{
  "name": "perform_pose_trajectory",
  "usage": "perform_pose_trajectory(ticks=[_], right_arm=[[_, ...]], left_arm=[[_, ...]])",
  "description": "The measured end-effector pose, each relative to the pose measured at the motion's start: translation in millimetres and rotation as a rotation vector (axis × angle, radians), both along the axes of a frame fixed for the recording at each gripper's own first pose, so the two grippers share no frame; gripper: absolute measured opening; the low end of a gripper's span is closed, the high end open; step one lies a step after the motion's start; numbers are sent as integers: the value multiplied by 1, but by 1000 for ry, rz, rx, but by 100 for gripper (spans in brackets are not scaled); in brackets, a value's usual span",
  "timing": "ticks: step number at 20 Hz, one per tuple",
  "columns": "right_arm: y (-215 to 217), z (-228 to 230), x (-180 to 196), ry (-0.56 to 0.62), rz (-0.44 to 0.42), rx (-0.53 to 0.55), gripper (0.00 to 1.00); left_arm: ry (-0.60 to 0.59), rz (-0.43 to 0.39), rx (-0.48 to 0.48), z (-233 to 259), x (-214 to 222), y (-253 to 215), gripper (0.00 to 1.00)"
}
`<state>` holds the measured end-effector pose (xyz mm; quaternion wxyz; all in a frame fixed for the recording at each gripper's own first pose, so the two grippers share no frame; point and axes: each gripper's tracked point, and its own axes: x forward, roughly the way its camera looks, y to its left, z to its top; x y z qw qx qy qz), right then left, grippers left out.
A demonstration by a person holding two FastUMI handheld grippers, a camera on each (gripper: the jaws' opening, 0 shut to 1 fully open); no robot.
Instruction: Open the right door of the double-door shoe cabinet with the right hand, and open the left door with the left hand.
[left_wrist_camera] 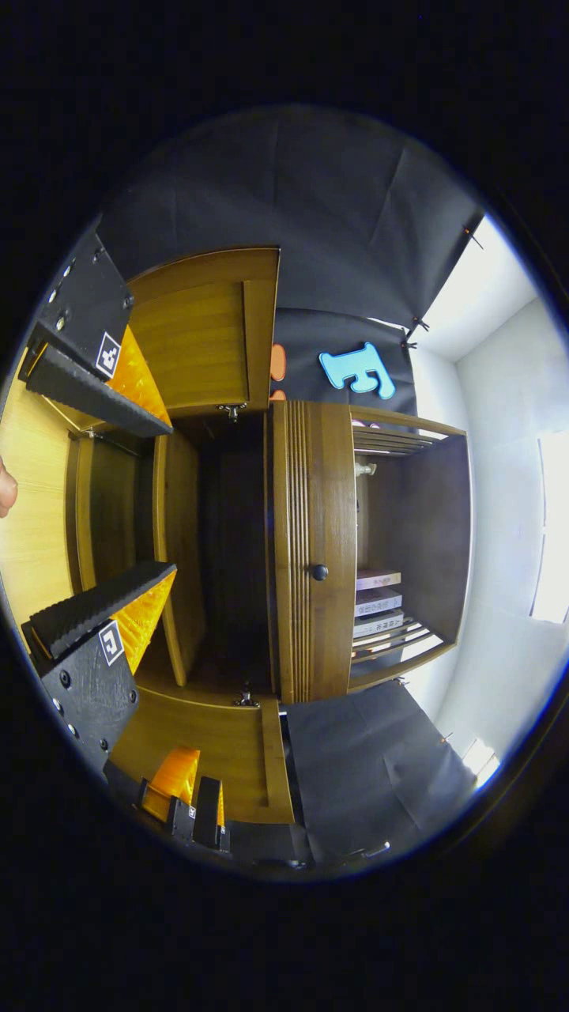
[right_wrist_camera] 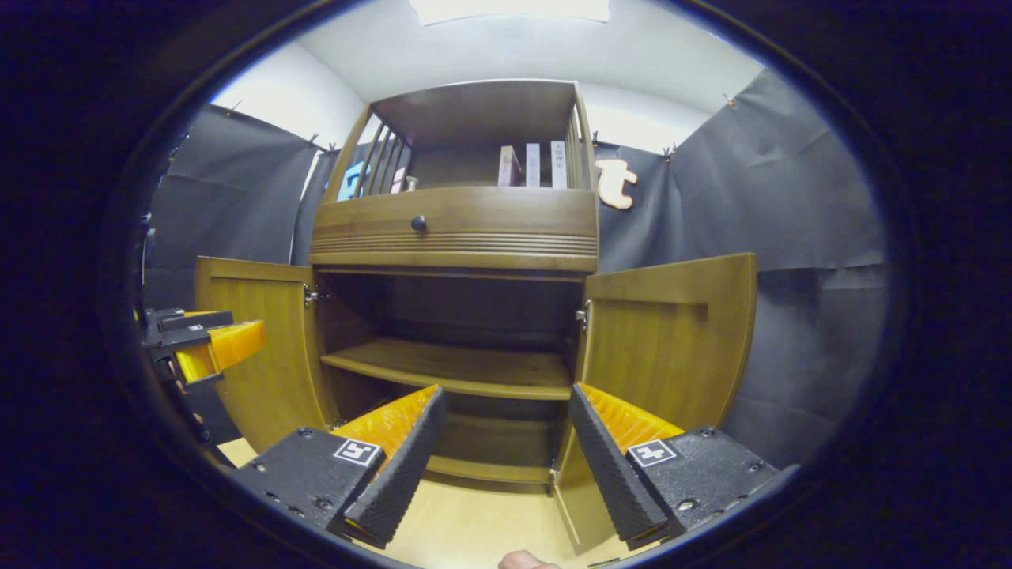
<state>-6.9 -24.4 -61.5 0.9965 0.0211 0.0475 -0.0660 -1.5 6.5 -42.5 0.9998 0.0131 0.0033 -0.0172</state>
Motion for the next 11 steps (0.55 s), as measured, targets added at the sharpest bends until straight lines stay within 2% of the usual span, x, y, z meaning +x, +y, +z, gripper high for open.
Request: perform_pose_trajectory(ticks=[7,8,11], right_arm=[[-10,6,-2,3,-13,-7,99],[-10,6,-1,5,-14,-8,99],[-8,9,3,4,-4,1,99]], left_arm=[[41,20,-27,-6,3,2,100],[40,26,-18,-5,3,4,95],[28,40,6,-1,4,7,95]])
